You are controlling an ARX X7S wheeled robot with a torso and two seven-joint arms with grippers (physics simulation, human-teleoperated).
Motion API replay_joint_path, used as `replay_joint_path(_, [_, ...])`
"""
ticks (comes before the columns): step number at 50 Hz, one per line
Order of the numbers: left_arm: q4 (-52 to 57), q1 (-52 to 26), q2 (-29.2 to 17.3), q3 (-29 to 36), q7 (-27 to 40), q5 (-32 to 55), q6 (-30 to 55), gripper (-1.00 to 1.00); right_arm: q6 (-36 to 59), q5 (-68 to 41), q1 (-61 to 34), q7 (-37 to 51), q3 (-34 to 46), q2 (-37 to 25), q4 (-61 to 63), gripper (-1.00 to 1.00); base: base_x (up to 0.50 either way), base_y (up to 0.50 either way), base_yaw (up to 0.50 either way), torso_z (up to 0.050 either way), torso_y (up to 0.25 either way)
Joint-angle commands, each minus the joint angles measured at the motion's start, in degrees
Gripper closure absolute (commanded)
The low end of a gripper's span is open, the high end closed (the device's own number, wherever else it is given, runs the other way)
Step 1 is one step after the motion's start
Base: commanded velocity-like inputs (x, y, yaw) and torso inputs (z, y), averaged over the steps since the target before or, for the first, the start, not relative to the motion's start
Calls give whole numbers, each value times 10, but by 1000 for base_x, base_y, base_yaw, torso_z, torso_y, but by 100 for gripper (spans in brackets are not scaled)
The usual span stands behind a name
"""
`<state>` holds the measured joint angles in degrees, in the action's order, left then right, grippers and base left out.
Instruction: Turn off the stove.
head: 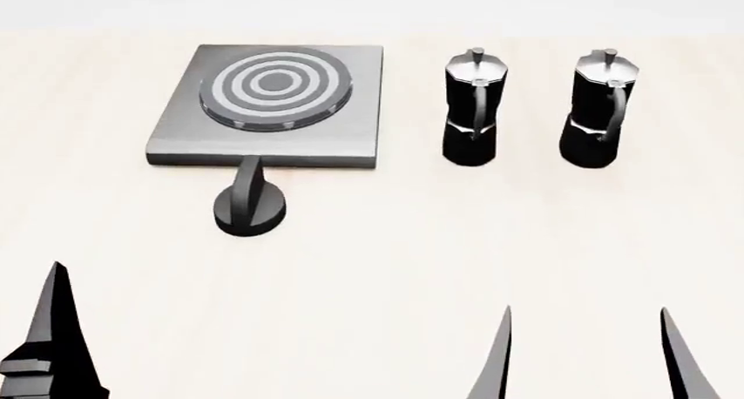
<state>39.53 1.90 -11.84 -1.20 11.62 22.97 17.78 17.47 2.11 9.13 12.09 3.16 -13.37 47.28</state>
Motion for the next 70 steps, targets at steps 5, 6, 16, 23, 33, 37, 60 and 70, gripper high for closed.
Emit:
replay_joint_path(5, [-3, 0, 5, -8, -3, -3, -4, -100, -4, 8, 2, -6, -11, 5, 1, -100, 246, 0, 0, 0, 0])
replay_joint_path(6, [-3, 0, 4, -7, -2, -4, -4, -100, -4, 8, 2, -5, -11, 4, 1, -100, 250, 0, 0, 0, 0])
replay_joint_path(16, [-7, 0, 2, -5, 2, -2, -5, -100, -7, 3, 2, -2, -11, 1, -3, -100, 247, 0, 0, 0, 0])
replay_joint_path(23, [-8, 0, 0, -3, 5, 0, -6, -100, -8, 1, 2, 0, -10, 0, -4, -100, 248, 0, 0, 0, 0])
replay_joint_path(33, [-10, 0, -4, 0, 10, 3, -9, -100, -9, 1, 3, 4, -7, -2, -5, -100, 247, 0, 0, 0, 0])
replay_joint_path(37, [-11, 1, -7, 3, 12, 4, -12, -100, -9, 1, 2, 5, -5, -3, -5, -100, 246, 0, 0, 0, 0])
replay_joint_path(60, [-16, 1, -21, 16, 26, 9, -18, -100, -7, -4, 0, 14, -3, -8, -10, -100, 225, 0, 0, 0, 0])
replay_joint_path(70, [-22, 2, -25, 23, 30, 6, -26, -100, -4, 0, 0, 17, 2, -11, -10, -100, 0, 0, 0, 0, 0])
